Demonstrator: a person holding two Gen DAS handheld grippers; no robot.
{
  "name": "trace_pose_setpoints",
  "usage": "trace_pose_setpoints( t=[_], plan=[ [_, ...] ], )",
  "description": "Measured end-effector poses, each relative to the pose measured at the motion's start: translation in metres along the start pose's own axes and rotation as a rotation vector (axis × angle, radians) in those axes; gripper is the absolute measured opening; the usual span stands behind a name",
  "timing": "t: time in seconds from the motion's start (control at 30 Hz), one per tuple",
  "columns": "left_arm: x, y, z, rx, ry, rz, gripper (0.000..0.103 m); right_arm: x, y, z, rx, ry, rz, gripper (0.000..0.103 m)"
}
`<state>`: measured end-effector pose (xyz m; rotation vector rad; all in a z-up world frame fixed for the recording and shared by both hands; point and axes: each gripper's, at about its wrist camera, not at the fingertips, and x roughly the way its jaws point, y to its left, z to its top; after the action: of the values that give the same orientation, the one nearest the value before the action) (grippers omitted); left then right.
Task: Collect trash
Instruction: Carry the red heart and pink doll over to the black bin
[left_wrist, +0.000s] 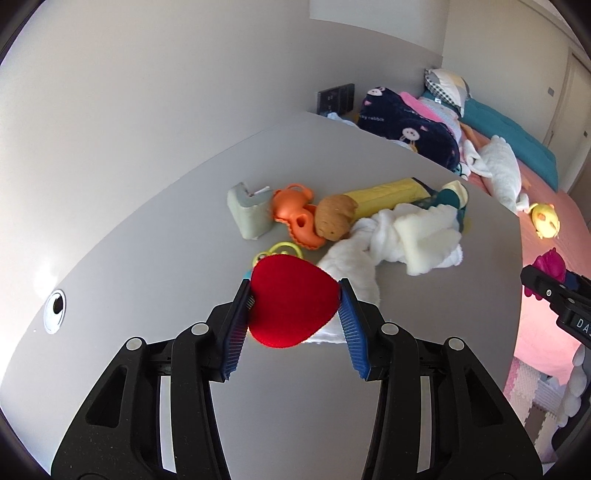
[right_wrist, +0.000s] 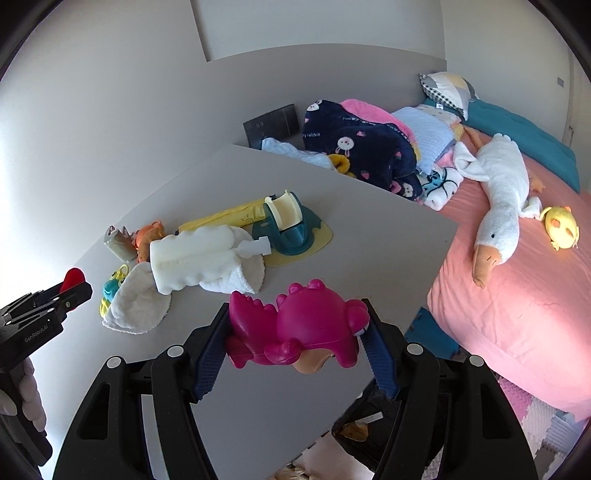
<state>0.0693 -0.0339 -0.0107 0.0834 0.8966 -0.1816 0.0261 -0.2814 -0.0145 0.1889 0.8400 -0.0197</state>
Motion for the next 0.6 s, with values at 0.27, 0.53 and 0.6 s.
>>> trace_pose_setpoints(
  t=[0.27,0.53,0.6],
  plan=[
    [-0.005,-0.049,-0.001,0.062,0.001,-0.055,0.046,-0.026,-0.031,-0.009,0.033,-0.019,-0.023,0.068],
    [-0.014,-0.094,-0.004,0.13,-0.002,-0.105,0.046,-0.048,-0.061,-0.018,0.075,-0.036,-0.051,0.068],
    [-0.015,-0.104,-0.004,0.146,-0.004,-0.118,0.046,-0.054,-0.068,-0.021,0.087,-0.043,-0.058,0.068]
  ],
)
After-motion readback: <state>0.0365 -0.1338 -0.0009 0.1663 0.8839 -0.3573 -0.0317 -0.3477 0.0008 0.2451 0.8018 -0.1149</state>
